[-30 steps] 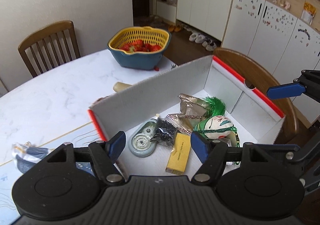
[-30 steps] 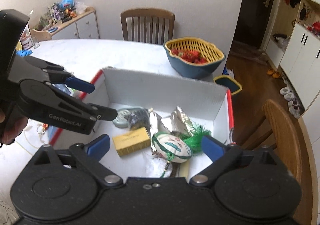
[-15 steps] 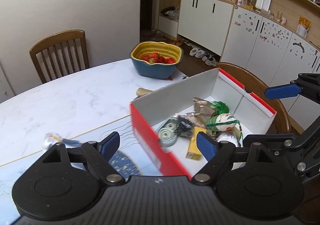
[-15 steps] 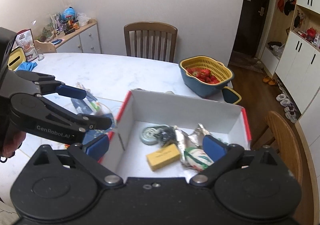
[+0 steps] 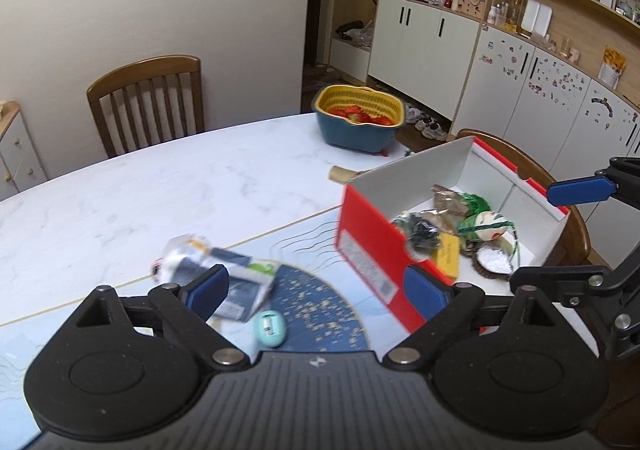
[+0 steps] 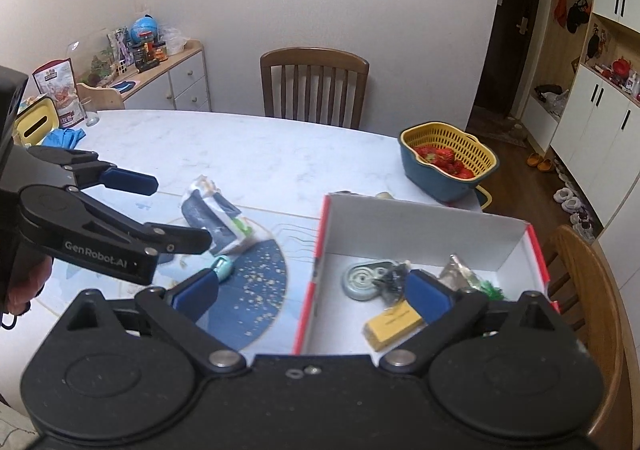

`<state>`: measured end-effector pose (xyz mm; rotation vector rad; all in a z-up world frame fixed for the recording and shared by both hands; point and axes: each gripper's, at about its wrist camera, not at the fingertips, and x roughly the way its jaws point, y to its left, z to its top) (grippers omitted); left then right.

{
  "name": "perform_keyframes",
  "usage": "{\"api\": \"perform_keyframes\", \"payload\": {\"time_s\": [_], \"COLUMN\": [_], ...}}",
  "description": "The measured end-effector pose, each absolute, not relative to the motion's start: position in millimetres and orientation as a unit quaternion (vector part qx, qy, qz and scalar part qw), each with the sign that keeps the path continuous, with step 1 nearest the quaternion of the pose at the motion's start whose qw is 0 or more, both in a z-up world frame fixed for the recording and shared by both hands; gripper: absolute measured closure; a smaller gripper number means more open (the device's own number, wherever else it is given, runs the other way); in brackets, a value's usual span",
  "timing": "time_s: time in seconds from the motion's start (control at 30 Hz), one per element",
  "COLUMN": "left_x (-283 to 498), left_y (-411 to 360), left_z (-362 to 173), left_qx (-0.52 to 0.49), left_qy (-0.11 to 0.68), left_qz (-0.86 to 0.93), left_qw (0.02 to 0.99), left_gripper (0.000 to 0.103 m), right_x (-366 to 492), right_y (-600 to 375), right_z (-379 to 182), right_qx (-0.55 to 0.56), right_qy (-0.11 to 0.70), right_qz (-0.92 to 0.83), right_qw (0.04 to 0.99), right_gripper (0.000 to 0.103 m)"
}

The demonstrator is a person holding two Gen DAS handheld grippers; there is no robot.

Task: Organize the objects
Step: 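Withdraw both tools from the shoebox back toward the table items, then grasp white snack bag with left tool while right tool grasps red bird keychain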

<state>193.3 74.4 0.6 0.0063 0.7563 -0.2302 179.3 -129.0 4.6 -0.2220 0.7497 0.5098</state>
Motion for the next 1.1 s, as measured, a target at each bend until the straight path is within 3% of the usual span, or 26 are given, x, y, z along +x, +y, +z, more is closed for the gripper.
{"api": "perform_keyframes", "payload": {"time_s": [0.57,1.1], "left_x": [192,230], "left_y": [156,189], "left_z": [-15,-58], "left_qx": [0.003,-0.003], "left_qy": [0.354,0.377], "left_qz": [-0.096,-0.09], "left_qw": [0.93,0.922], "left_gripper": [0.008,0.008], "right_x": [167,170], "right_y": [-61,-19], "right_z": [-6,-62], "right_qx": [-0.122,-0.106], "right_qy": [0.376,0.426], "right_qz": [0.245,0.266], "right_qw": [0.885,0.858], "right_gripper": [0.003,0.005]}}
